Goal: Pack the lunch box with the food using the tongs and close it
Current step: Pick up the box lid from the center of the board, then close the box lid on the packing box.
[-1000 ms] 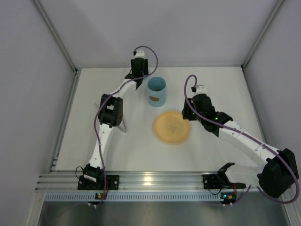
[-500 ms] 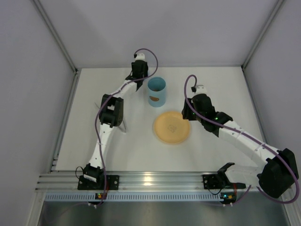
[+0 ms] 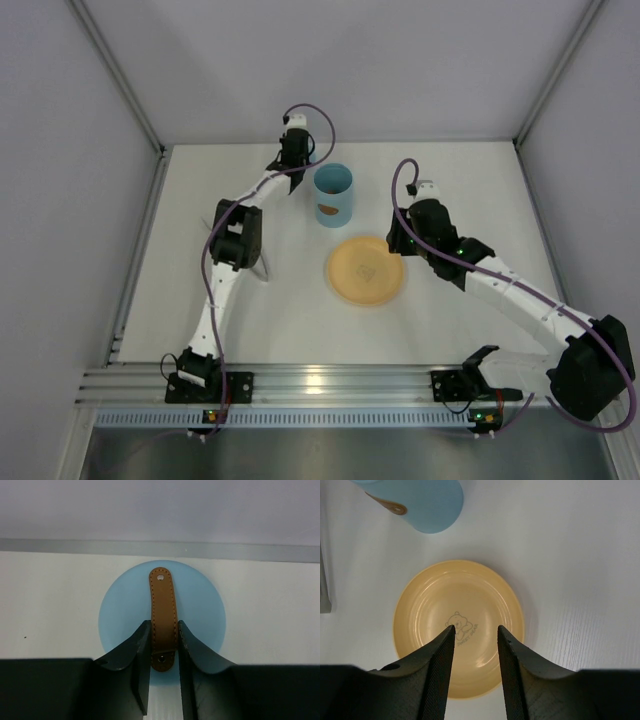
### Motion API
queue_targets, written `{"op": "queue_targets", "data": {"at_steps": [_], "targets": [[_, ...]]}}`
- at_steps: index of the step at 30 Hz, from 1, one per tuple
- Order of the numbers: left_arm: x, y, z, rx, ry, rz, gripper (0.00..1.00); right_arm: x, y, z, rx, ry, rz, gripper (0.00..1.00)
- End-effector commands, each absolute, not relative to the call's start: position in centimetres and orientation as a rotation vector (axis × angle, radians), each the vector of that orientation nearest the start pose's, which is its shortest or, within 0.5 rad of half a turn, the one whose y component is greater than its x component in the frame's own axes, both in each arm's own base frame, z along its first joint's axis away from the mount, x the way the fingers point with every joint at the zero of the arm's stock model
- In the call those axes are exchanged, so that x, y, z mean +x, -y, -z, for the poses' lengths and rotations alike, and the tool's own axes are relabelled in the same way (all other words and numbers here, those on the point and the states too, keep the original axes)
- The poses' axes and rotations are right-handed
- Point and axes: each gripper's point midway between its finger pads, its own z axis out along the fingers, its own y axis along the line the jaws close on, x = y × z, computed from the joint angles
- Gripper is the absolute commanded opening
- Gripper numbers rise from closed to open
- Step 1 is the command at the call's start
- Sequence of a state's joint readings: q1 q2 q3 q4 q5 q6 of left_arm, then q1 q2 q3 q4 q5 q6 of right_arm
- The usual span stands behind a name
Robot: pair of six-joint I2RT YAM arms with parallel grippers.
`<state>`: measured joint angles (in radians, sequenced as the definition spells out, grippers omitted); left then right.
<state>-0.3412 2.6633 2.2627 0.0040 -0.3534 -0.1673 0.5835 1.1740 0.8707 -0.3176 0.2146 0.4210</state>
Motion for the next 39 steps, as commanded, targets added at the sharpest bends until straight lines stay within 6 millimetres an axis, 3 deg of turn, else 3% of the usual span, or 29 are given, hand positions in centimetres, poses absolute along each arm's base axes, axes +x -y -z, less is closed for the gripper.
{"op": "queue_targets", "data": {"at_steps": [1,2,3,5,7,8,16,17,19,20,22,23,26,29,33,39], "targets": [[68.2,18.4,-11.9,-0.112,-1.875,0.022,0.07,31.6,-18.0,-18.1,-0.028,-2.121,-0.381,0.39],[67.9,18.7,-14.1,-0.119,-1.84,0.039,0.05,31.5,-17.9,-18.2,-0.025,-2.117,-0.384,0.39],[67.5,18.7,-14.0,-0.12,-1.846,0.036,0.04,31.5,-17.9,-18.2,-0.023,-2.116,-0.386,0.39],[67.0,18.9,-16.8,-0.132,-1.806,0.043,0.03,31.3,-17.8,-18.3,-0.02,-2.114,-0.393,0.39],[66.7,18.9,-18.0,-0.146,-1.796,0.053,0.0,31.1,-17.7,-18.3,-0.016,-2.112,-0.392,0.39],[66.4,19.0,-19.5,-0.153,-1.779,0.067,0.0,31.0,-17.6,-18.3,-0.015,-2.112,-0.393,0.39],[63.7,19.9,-25.6,-0.152,-1.72,0.091,0.0,30.2,-16.8,-19.0,0.006,-2.091,-0.387,0.39],[63.1,19.9,-27.5,-0.161,-1.695,0.105,0.0,30.2,-16.7,-19.0,0.01,-2.09,-0.385,0.38],[62.0,20.1,-28.2,-0.153,-1.72,0.117,0.0,29.9,-16.3,-19.3,0.021,-2.082,-0.382,0.38],[61.2,20.2,-30.1,-0.153,-1.702,0.134,0.0,29.8,-16.2,-19.5,0.024,-2.078,-0.379,0.39],[60.1,20.8,-31.5,-0.136,-1.706,0.162,0.0,29.5,-15.8,-19.4,0.033,-2.084,-0.366,0.38],[58.8,21.2,-32.9,-0.123,-1.709,0.178,0.0,29.3,-15.4,-19.6,0.046,-2.076,-0.36,0.39],[55.7,22.6,-34.7,-0.071,-1.747,0.224,0.0,28.7,-14.7,-19.9,0.065,-2.077,-0.342,0.39],[52.8,24.9,-35.2,0.014,-1.797,0.268,0.0,28.0,-14.2,-20.2,0.081,-2.079,-0.341,0.39],[49.3,26.1,-33.2,0.089,-1.905,0.235,0.0,26.9,-13.7,-20.9,0.104,-2.075,-0.37,0.39],[48.4,27.2,-30.4,0.096,-1.998,0.242,0.0,25.8,-12.8,-22.2,0.142,-2.051,-0.385,0.39]]}}
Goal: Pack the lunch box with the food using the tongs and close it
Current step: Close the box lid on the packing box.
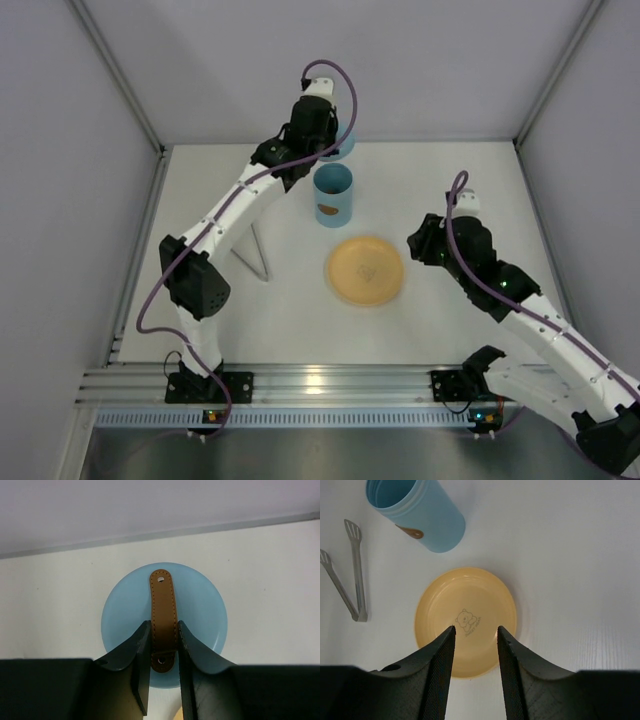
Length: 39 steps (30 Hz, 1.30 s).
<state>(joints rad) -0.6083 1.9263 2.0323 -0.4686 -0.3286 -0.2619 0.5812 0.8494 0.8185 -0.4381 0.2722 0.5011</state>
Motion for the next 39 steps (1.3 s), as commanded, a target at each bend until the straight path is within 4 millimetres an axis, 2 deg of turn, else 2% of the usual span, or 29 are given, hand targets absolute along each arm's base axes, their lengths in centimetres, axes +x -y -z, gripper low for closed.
{"op": "queue_targets", "data": {"at_steps": [1,6,8,9,16,19,30,36,39], "targets": [[48.4,27.0,-29.7,0.1,-2.023,0.223,0.0,25.7,-12.7,-22.6,0.146,-2.04,-0.391,0.39],[48.4,27.4,-26.4,0.136,-2.09,0.157,0.0,25.3,-12.9,-22.3,0.148,-2.041,-0.414,0.39],[48.1,28.4,-26.1,0.163,-2.077,0.194,0.0,25.2,-13.1,-22.0,0.145,-2.048,-0.427,0.39],[47.9,28.3,-24.9,0.172,-2.095,0.182,0.0,25.1,-13.1,-21.9,0.144,-2.048,-0.431,0.39],[47.7,29.0,-21.3,0.192,-2.15,0.159,0.0,25.0,-13.0,-21.7,0.144,-2.046,-0.437,0.39],[47.3,29.1,-20.4,0.201,-2.163,0.153,0.0,24.9,-13.1,-21.7,0.141,-2.043,-0.438,0.39],[47.4,29.7,-19.9,0.214,-2.177,0.144,0.0,24.8,-13.1,-21.5,0.14,-2.043,-0.444,0.39],[46.4,29.0,-18.1,0.21,-2.219,0.113,0.0,24.9,-12.9,-21.2,0.143,-2.046,-0.429,0.4],[46.0,28.6,-17.9,0.198,-2.224,0.101,0.0,24.9,-12.9,-21.2,0.146,-2.044,-0.43,0.4]]}}
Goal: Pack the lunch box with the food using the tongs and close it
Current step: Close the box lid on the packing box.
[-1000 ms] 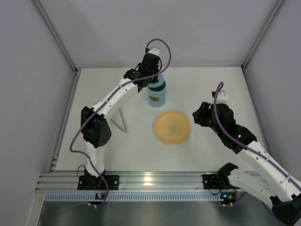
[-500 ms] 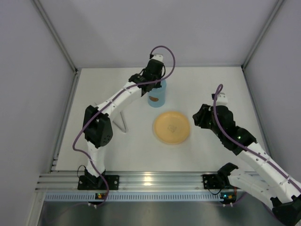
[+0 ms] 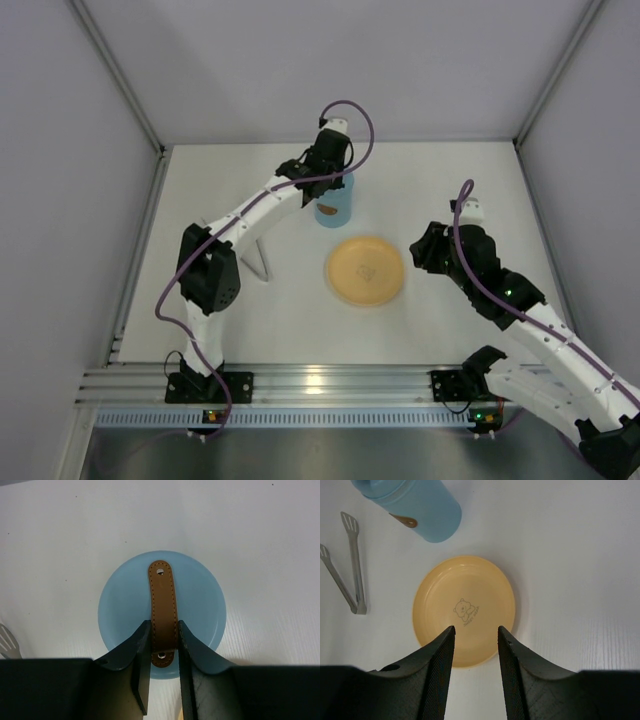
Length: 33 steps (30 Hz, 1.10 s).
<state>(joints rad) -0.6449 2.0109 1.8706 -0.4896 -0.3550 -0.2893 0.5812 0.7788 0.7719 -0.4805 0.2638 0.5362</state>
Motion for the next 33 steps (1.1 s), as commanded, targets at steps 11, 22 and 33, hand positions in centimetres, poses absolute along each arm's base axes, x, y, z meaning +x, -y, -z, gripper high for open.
{"op": "queue_targets", "data": {"at_steps": [11,22,33], "targets": [[44.5,27.5,-15.5,0.185,-2.26,0.08,0.12,25.0,-13.1,-21.1,0.144,-2.048,-0.433,0.4],[44.7,27.9,-16.8,0.178,-2.236,0.105,0.48,25.0,-12.9,-21.3,0.144,-2.044,-0.429,0.4],[45.1,28.5,-21.8,0.172,-2.135,0.186,0.62,25.1,-12.8,-22.4,0.139,-2.031,-0.423,0.4]]}}
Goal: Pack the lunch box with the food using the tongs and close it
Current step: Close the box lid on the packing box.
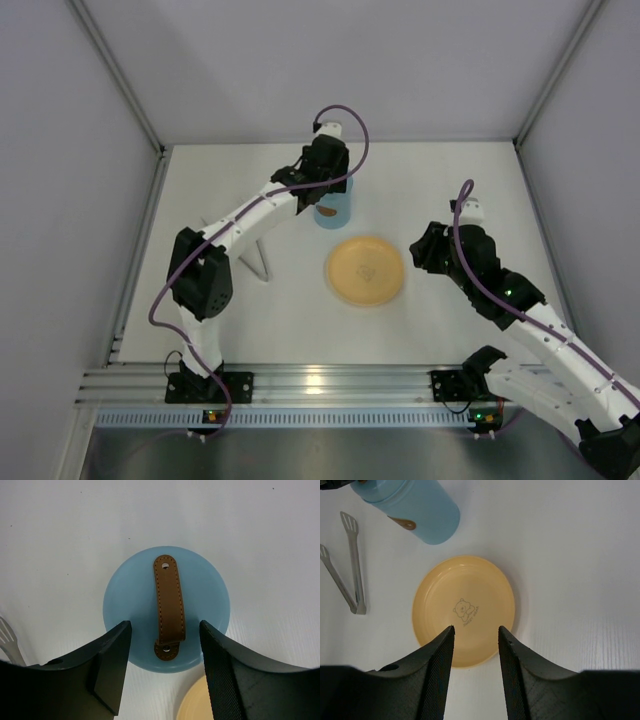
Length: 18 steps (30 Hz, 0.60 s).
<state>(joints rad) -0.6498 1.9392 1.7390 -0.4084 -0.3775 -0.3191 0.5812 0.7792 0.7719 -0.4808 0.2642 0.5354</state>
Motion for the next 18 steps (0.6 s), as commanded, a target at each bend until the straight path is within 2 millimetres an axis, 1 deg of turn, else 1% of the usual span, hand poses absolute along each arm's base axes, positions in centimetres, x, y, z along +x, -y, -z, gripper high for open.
{"op": "queue_targets", "data": {"at_steps": [1,4,7,10,11,13,14,15,16,18], "targets": [[45.1,28.7,-22.5,0.172,-2.122,0.201,0.62,25.1,-12.8,-22.4,0.138,-2.031,-0.42,0.4],[45.1,28.9,-23.9,0.172,-2.097,0.229,0.63,25.1,-12.7,-22.6,0.137,-2.028,-0.412,0.4],[44.9,29.0,-25.9,0.167,-2.054,0.266,0.62,25.1,-12.6,-23.0,0.136,-2.023,-0.409,0.4],[44.8,28.9,-27.3,0.157,-2.024,0.286,0.62,25.1,-12.5,-23.3,0.135,-2.019,-0.404,0.41],[44.5,28.9,-28.2,0.152,-2.005,0.303,0.62,25.1,-12.4,-23.4,0.135,-2.016,-0.403,0.41],[44.2,28.6,-29.3,0.144,-1.984,0.316,0.62,25.0,-12.3,-23.5,0.138,-2.01,-0.403,0.41],[43.9,28.3,-30.7,0.134,-1.958,0.327,0.62,25.0,-12.2,-23.6,0.136,-2.008,-0.396,0.41],[43.6,28.1,-31.1,0.128,-1.947,0.33,0.63,25.1,-12.2,-23.6,0.136,-2.006,-0.395,0.41],[43.1,27.6,-32.6,0.116,-1.918,0.344,0.63,25.1,-12.2,-23.8,0.135,-2.003,-0.395,0.41],[42.6,26.8,-34.2,0.094,-1.882,0.349,0.65,25.0,-12.1,-24.0,0.133,-1.998,-0.392,0.42]]}}
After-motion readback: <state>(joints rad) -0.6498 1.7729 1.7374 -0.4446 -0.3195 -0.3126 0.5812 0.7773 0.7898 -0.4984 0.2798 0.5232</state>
